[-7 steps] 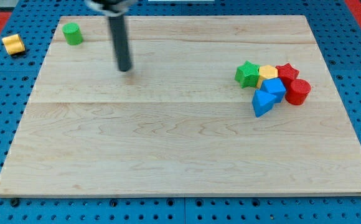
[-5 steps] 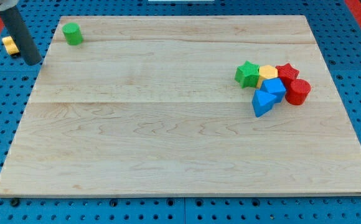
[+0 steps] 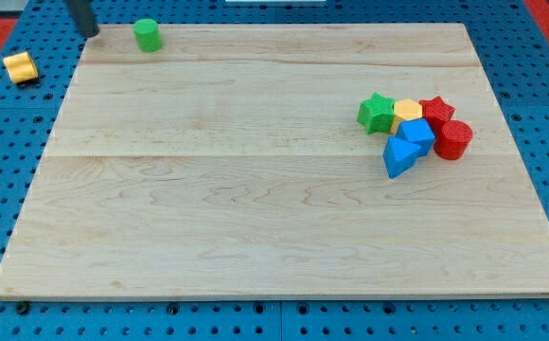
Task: Push the green circle towards the group of blocks
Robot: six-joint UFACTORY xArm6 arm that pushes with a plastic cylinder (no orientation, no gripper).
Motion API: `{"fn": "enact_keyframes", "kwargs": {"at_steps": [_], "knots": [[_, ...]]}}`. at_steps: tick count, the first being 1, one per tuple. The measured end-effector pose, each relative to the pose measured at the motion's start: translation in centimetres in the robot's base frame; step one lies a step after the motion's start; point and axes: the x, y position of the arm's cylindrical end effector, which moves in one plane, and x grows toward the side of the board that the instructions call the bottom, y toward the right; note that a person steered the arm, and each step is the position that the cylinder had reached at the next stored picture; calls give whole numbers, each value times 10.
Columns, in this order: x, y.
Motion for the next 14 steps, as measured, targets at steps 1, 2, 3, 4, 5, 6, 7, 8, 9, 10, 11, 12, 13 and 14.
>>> {"fn": "enact_keyframes", "kwargs": {"at_steps": [1, 2, 3, 4, 5, 6, 7, 8, 9, 10, 11, 12, 13, 14], "knots": [[3, 121], [121, 154], [192, 189], [203, 144], [226, 172], [243, 271], [263, 266], [251, 209], [212, 211], [207, 283], [209, 369], [216, 313], [152, 291], [95, 403]]}}
